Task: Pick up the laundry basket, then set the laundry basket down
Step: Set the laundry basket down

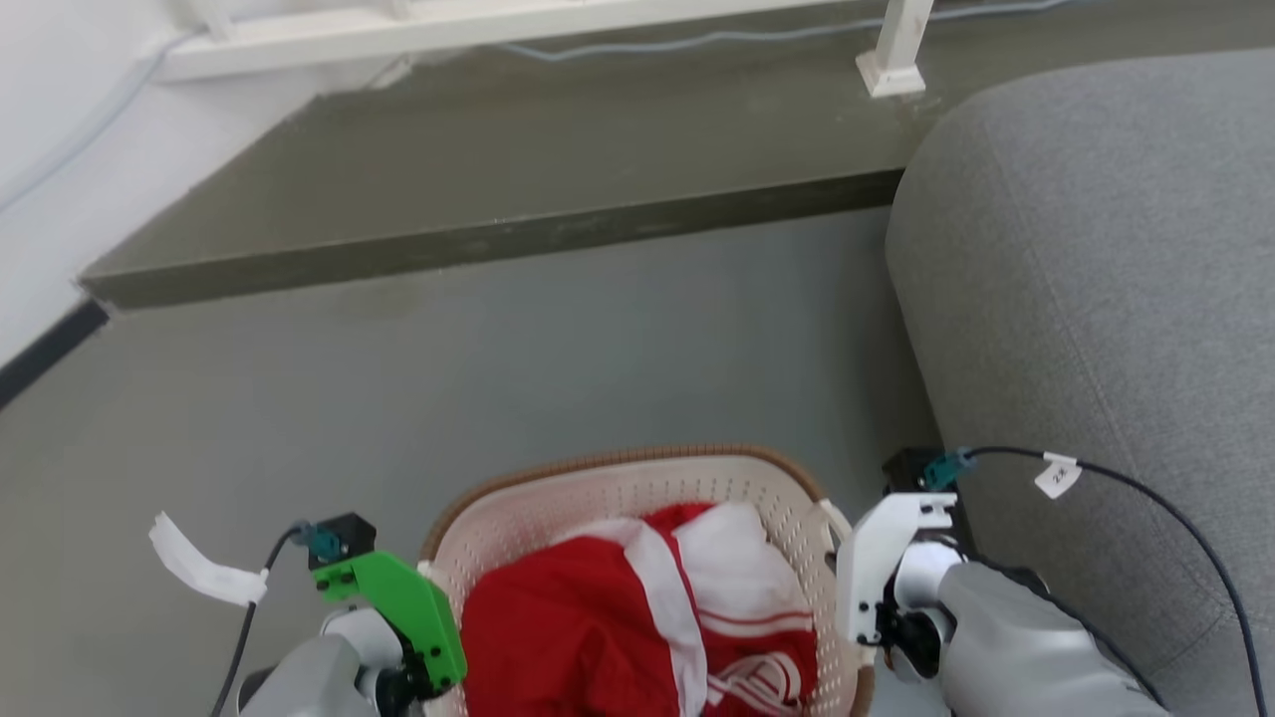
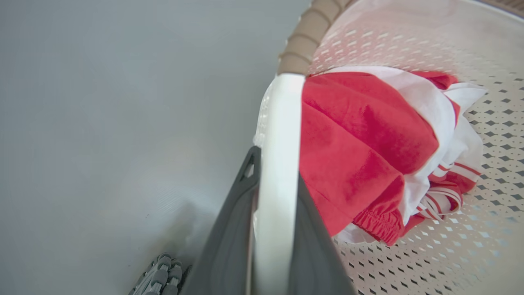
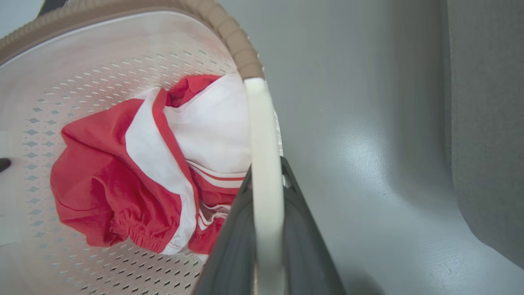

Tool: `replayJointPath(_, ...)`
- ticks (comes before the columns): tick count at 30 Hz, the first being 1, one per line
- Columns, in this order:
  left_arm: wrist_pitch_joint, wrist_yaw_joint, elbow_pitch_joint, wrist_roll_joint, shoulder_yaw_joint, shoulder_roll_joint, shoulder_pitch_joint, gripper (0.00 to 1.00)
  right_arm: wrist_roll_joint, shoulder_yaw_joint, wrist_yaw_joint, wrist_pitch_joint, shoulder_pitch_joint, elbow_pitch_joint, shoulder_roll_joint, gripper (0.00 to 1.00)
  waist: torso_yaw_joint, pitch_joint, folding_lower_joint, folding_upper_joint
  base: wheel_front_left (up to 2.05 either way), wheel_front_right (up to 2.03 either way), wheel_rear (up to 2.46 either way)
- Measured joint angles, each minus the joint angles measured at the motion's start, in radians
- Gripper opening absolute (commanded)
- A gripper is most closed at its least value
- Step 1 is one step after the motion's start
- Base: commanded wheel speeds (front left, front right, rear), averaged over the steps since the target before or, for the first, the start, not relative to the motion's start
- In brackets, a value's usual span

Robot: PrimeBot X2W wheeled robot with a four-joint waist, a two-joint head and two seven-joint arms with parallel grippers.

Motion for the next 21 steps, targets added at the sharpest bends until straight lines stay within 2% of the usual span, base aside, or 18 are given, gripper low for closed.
replayJointPath(21, -0.122, -0.002, -0.063, 0.011, -0.002, 0.029, -0.152, 0.00, -0.019, -0.010, -0.044, -0.102, -0.178, -0.025, -0.001, 0.00, -0.005, 0.248, 0.0001, 0.0000, 0.00, 0.00, 0.00)
